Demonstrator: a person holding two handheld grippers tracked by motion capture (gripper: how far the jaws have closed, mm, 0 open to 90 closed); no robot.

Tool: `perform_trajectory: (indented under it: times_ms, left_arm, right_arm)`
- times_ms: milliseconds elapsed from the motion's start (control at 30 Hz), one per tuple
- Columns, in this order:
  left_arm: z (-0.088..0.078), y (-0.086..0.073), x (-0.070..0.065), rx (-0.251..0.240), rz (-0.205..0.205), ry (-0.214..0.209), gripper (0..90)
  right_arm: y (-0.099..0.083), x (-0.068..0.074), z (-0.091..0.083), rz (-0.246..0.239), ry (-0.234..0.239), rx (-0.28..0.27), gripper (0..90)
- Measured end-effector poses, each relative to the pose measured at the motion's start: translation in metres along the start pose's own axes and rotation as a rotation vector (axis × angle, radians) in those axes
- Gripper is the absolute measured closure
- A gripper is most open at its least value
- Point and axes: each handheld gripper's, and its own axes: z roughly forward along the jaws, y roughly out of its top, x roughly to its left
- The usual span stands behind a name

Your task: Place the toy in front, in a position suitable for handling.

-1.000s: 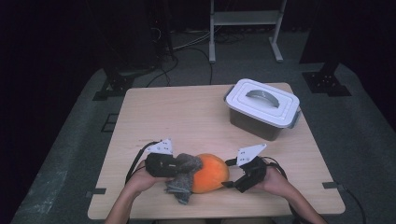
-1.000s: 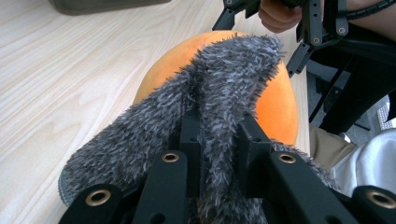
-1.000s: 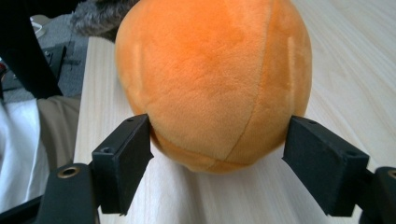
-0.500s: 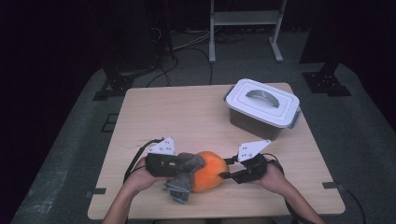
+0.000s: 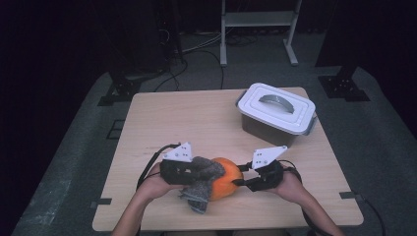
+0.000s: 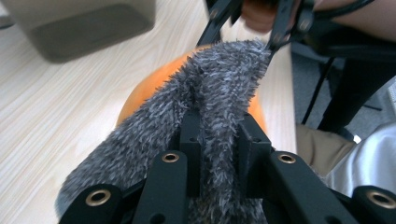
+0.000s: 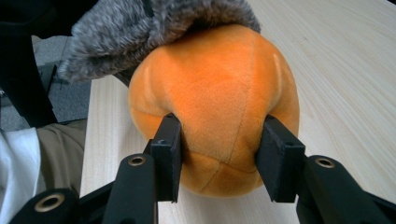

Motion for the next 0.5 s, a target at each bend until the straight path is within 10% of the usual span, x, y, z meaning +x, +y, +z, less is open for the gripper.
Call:
perform_trajectory:
  times_ms: [500]
  left_arm:
    - [0.005, 0.015, -0.009, -0.026, 0.039, -0.037, 75.4]
  right_arm:
    - [0.013, 0.007, 0.006, -0.017, -0.016, 0.044, 54.2]
